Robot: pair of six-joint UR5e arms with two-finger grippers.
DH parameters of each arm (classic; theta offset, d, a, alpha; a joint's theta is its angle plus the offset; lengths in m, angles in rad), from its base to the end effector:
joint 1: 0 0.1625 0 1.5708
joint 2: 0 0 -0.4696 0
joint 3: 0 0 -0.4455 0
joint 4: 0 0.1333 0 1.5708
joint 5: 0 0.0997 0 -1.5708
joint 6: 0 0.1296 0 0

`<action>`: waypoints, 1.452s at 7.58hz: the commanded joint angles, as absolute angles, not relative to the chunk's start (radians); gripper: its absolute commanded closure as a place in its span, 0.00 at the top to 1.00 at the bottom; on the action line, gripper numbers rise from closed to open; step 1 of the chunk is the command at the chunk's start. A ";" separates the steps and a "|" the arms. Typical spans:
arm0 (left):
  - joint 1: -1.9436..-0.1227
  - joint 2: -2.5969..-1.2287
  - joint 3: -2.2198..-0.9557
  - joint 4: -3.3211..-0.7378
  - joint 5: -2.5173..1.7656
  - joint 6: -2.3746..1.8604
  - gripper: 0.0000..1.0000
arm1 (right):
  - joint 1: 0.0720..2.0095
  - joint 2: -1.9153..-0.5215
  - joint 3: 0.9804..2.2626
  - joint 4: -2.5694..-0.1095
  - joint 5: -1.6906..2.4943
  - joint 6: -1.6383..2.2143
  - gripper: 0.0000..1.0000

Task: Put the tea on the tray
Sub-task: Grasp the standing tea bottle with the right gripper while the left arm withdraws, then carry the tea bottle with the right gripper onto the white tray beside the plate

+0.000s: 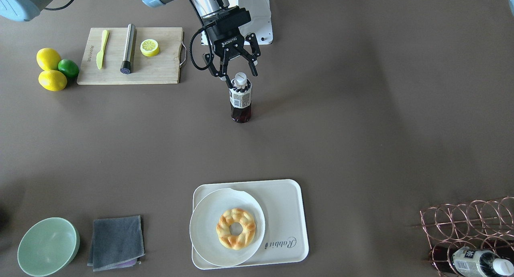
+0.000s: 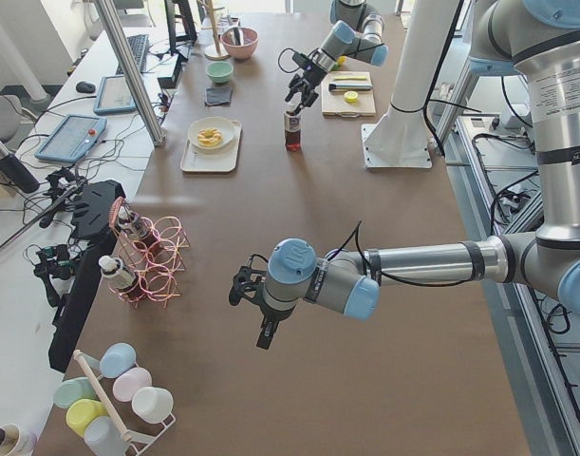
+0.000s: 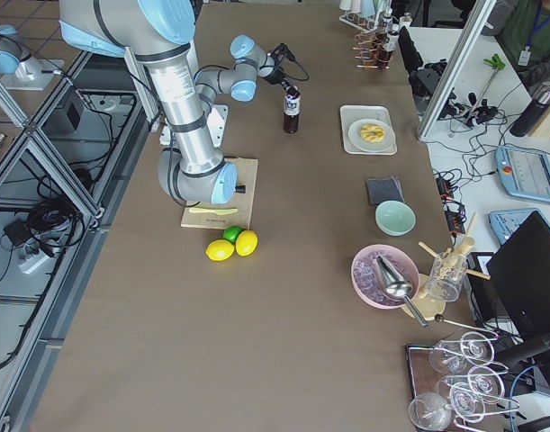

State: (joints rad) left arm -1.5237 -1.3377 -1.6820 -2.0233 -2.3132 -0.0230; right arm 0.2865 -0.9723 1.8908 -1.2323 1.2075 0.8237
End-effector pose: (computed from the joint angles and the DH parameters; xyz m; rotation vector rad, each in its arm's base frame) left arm -0.0240 -0.4607 0.7315 0.2893 0.7463 0.1455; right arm -0.6026 -0.3645 0.1390 0.8858 -0.9239 -0.1678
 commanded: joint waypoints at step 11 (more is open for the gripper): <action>-1.551 -1.316 -1.721 -2.017 -2.316 -0.023 1.00 | 0.492 -0.725 1.626 -1.238 1.281 0.951 0.00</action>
State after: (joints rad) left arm -1.5429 -1.3284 -1.7092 -2.0213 -2.3160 -0.0230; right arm 0.4369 -0.8476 1.7843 -1.2402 1.2548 0.9056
